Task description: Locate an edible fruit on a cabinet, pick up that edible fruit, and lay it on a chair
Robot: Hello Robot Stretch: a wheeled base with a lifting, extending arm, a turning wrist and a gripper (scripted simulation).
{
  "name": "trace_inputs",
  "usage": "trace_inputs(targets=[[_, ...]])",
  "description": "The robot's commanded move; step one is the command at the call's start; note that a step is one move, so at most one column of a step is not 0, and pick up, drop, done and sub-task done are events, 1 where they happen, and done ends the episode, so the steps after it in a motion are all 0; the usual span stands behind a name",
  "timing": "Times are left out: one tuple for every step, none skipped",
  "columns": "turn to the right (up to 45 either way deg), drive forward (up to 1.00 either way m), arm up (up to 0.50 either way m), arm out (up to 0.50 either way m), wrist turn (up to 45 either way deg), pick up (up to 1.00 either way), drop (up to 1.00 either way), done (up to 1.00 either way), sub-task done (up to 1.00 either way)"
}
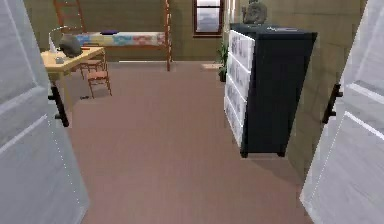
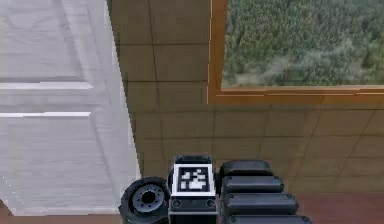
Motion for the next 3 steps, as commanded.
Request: trace_inputs(targets=[[0.0,1.0,0.0,0.0,0.0,0.0,0.0,0.0,0.0],[-6.0,0.0,0.0,0.0,0.0,0.0,0.0,0.0,0.0],[0.0,0.55,0.0,0.0,0.0,0.0,0.0,0.0,0.0]])
